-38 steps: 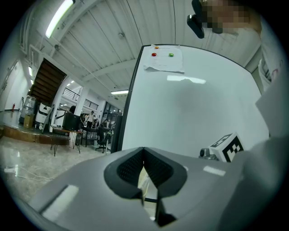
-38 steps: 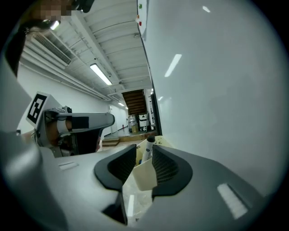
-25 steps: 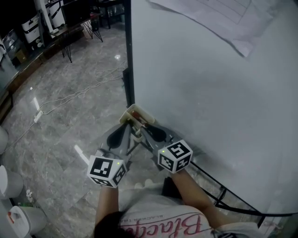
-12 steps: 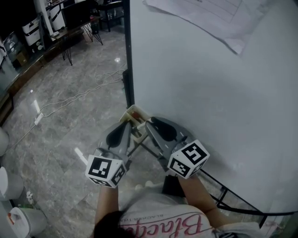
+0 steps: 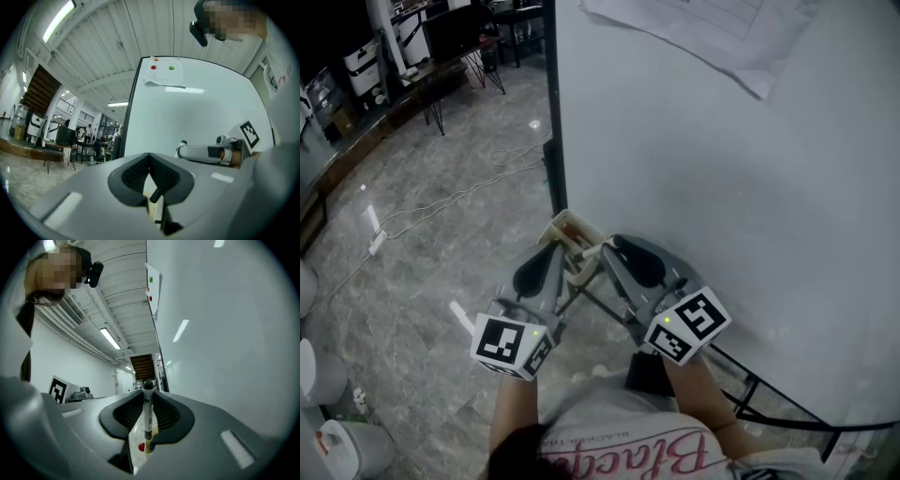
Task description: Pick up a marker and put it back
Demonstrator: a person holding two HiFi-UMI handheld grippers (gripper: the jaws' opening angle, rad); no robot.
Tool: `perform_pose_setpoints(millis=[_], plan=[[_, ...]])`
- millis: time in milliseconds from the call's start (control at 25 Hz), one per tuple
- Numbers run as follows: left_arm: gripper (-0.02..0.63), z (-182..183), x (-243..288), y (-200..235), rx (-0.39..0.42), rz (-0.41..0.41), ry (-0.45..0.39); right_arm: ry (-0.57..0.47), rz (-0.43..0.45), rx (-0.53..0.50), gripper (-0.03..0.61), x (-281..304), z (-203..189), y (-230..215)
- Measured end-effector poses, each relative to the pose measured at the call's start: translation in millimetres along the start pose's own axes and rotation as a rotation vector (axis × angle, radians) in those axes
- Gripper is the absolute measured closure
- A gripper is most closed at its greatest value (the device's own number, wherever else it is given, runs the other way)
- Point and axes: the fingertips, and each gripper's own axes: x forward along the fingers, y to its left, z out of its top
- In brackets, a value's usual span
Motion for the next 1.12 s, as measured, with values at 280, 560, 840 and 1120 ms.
perform_pose_setpoints(millis=[280, 560, 840, 1120], plan=[[0.614, 2, 0, 1, 0.006, 0.008, -0.006, -0.009, -0.001, -0.009, 0.509, -1, 2, 1], [0.615, 2, -2, 6, 0.002, 0.018, -0.007, 0.005, 0.0, -0.013, 0.509, 4, -3, 0], [0.614, -2, -4, 13, -0.006, 0.027, 0.0, 0.096, -0.019, 0.018, 0.508, 23, -42, -11], [0.614, -6, -3, 15, -0.01, 0.026, 0.009, 0.218, -0.039, 0.062, 0.508, 46, -96, -18]])
